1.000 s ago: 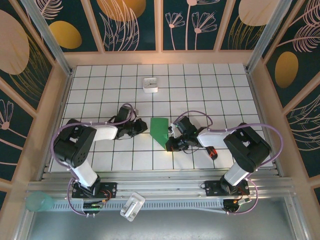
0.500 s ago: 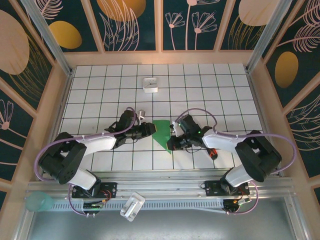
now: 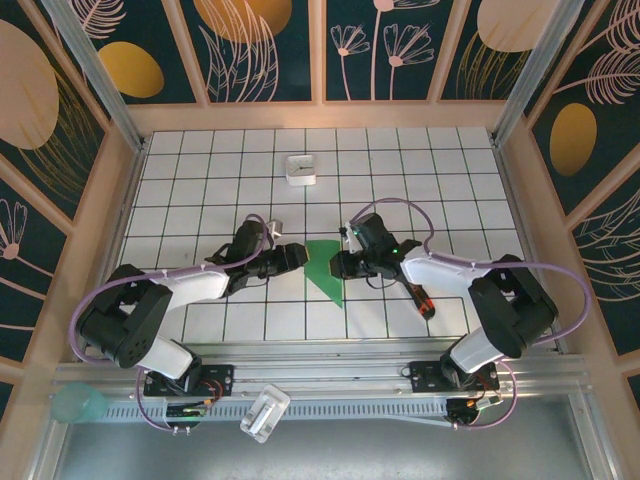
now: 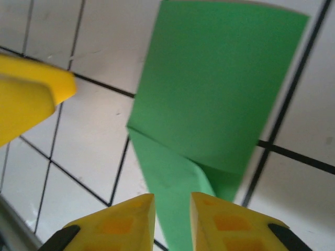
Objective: Fold a paper plane with a square sheet of paper (pick it up from the middle)
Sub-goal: Third fold the triangle at the center of the table, then fourth fold the wing at the center of the table.
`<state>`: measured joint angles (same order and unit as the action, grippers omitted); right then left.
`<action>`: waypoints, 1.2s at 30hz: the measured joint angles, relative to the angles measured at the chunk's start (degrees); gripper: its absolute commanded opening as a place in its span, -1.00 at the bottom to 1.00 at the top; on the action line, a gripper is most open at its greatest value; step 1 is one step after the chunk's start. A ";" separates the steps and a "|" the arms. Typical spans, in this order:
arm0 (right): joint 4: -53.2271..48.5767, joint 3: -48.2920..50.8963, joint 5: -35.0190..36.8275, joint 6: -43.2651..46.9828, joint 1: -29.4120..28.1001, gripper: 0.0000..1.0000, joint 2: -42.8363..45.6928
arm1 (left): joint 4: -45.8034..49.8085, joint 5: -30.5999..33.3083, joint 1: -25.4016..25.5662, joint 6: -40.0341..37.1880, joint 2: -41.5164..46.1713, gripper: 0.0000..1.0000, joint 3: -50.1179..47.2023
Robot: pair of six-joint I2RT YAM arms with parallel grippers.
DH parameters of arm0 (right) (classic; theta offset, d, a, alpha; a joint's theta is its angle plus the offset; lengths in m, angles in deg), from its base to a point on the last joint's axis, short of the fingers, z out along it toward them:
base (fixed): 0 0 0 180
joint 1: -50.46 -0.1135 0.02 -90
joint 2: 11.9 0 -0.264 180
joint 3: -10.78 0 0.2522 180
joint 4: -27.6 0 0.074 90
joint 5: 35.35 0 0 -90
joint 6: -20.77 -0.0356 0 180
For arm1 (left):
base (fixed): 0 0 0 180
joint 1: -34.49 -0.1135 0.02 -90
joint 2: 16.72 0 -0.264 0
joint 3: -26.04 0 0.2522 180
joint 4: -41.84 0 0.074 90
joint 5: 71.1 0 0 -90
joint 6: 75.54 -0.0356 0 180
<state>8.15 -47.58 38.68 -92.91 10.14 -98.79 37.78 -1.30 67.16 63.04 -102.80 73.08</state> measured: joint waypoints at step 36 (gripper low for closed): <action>3.02 -0.46 3.19 0.87 -1.03 -0.96 -7.96 | 4.26 -4.92 0.00 -2.29 -5.20 0.14 1.99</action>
<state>11.16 -48.04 41.87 -92.03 9.11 -106.74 42.04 -6.22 67.16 60.74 -108.00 75.07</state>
